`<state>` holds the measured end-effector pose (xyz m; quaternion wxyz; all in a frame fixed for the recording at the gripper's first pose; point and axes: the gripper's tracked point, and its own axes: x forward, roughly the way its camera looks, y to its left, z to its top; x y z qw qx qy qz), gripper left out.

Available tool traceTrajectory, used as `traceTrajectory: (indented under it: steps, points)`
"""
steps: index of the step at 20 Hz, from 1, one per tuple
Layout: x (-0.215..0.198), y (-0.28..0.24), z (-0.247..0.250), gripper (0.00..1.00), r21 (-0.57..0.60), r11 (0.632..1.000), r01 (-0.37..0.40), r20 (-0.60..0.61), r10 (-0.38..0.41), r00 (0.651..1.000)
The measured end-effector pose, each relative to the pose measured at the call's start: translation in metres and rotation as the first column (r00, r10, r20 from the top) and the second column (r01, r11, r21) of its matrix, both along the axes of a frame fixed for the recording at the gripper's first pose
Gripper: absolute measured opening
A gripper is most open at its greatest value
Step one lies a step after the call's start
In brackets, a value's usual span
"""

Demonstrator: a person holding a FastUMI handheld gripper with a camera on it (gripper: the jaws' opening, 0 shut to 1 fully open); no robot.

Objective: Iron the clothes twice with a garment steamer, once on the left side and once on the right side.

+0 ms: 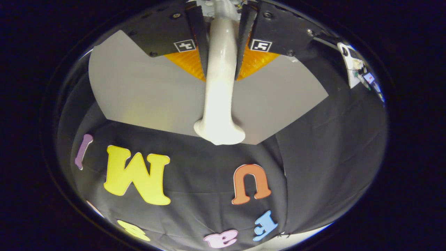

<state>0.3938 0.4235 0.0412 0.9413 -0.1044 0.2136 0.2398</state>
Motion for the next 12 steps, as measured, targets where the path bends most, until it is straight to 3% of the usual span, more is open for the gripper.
traceTrajectory:
  steps: [5,12]
  points:
    - [-0.023,-0.023,0.014,0.39,0.033,0.999,0.030,0.038,-0.031,0.999]
    - [-0.078,-0.100,0.075,0.37,0.132,0.988,0.075,0.143,-0.094,0.985]
